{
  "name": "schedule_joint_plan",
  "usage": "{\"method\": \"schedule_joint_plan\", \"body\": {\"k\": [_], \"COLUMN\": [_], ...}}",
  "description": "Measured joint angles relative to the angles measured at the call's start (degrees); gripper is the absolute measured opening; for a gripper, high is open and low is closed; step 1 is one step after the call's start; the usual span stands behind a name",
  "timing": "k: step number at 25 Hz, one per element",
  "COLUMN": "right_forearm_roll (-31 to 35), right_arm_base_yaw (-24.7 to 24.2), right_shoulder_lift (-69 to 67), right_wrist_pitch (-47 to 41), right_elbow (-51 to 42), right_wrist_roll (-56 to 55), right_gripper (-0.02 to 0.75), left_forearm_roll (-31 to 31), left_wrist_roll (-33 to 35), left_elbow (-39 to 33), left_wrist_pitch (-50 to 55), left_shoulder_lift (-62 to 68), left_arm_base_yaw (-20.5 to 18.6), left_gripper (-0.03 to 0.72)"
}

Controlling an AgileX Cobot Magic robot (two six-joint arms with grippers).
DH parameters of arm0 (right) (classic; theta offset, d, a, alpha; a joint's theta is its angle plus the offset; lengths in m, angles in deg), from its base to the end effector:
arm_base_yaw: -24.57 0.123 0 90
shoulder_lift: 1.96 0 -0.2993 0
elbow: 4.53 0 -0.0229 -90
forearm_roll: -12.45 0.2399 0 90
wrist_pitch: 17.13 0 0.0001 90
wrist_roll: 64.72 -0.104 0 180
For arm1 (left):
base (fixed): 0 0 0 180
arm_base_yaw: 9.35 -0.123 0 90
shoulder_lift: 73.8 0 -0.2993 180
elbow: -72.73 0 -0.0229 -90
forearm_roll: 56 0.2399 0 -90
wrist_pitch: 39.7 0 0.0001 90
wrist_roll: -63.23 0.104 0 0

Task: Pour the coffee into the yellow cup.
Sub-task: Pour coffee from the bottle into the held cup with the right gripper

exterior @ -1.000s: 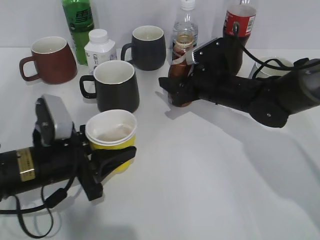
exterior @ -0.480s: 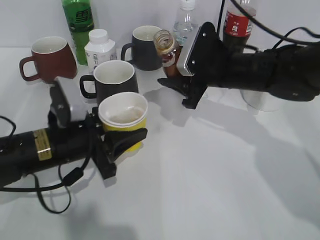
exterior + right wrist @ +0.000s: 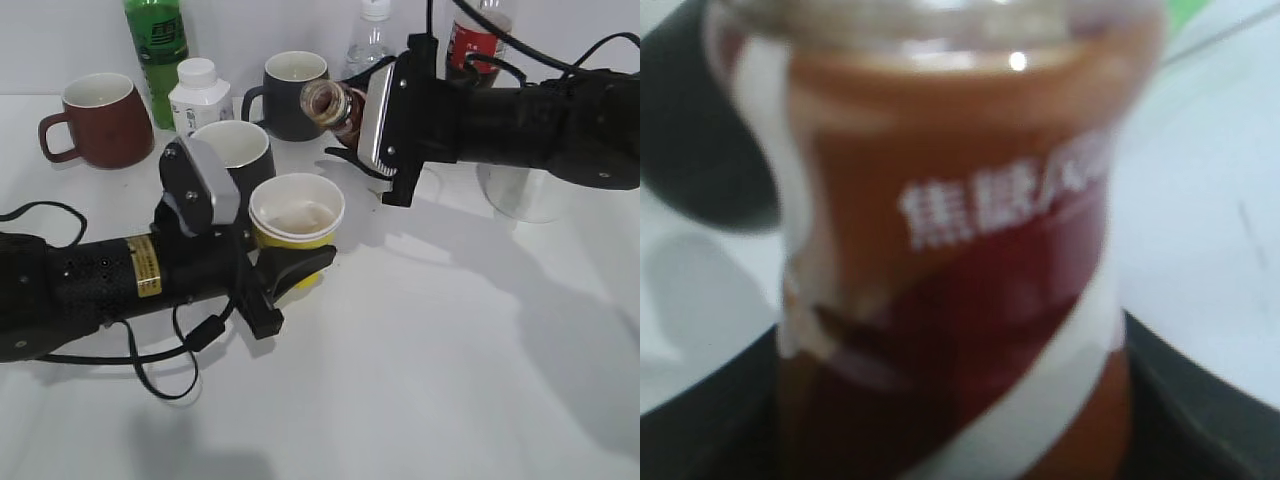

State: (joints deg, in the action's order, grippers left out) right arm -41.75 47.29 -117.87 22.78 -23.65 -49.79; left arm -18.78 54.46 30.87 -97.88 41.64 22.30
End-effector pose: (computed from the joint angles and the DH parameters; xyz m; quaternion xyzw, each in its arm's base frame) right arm 0.3486 0.2046 0.2097 -0.6427 0.4750 0.0207 0.6007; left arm 0.2515 -0.2178 0.1573 0.4410 0.6467 -0.3036 0.5433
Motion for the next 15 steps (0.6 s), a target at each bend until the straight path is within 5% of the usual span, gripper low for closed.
{"method": "schedule_joint_plan", "body": {"k": [15], "right_forearm_roll": [-0.1], "right_arm_base_yaw": [0.0], "right_shoulder_lift": [0.1], "right_wrist_pitch": [-3.6], "right_elbow": [0.0], "right_wrist_roll": [19.0], "right_gripper": [0.501], "left_forearm_roll": [0.3], "left_wrist_roll": [-2.0], "left_elbow": [3.1], "left_wrist_pitch": [0.2], "left_shoulder_lift": [3.5], "left_arm_base_yaw": [0.9], "left_gripper": [0.344]}}
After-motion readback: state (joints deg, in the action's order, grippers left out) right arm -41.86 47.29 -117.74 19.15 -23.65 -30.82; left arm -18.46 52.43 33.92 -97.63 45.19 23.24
